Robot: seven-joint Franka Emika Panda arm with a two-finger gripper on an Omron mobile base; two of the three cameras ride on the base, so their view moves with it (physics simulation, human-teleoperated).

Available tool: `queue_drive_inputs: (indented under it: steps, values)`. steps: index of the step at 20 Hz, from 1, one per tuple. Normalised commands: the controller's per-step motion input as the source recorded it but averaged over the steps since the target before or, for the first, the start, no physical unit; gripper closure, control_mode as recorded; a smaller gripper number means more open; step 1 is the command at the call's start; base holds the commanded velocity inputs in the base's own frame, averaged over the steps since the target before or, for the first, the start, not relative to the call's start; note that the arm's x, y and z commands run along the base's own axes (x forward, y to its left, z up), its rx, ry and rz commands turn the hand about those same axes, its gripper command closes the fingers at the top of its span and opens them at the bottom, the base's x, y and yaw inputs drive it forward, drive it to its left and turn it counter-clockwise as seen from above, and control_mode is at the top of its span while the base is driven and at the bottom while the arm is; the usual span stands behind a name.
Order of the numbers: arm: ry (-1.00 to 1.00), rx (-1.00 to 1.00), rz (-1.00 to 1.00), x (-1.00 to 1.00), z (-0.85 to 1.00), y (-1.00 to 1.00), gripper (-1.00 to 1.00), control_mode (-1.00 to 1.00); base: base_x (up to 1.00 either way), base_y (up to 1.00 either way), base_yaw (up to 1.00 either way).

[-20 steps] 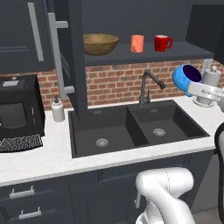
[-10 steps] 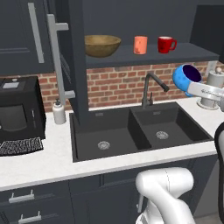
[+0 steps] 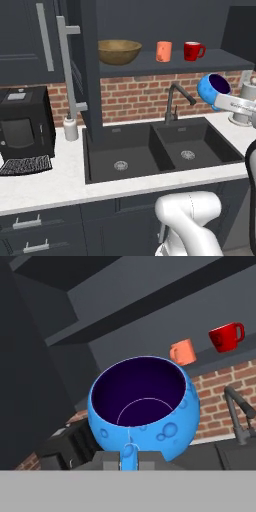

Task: Gather all objects into one cabinet and sort the glasses and bowls to opposite sides.

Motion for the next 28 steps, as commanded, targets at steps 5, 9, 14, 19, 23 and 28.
queue_drive_inputs:
  steps: [5, 9, 14, 19, 23, 28]
  values:
    - [0.0, 0.0, 0.0, 0.0, 0.0, 0.0, 1.0, 1.0, 0.19, -0.01, 0.08]
    - [0.0, 0.0, 0.0, 0.0, 0.0, 0.0, 1.0, 1.0, 0.16, 0.0, 0.0]
    - [0.04, 0.0, 0.0, 0.11, 0.02, 0.0, 1.0, -1.0, 0.12, -0.01, 0.0]
    - [0.06, 0.0, 0.0, 0.02, 0.02, 0.0, 1.0, -1.0, 0.0, 0.0, 0.0]
    - [0.02, -0.01, 0.0, 0.0, 0.33, -0.07, 1.0, -1.0, 0.0, 0.0, 0.0]
    - [0.0, -0.09, 0.0, 0.0, 0.53, -0.1, 1.0, -1.0, 0.0, 0.0, 0.0]
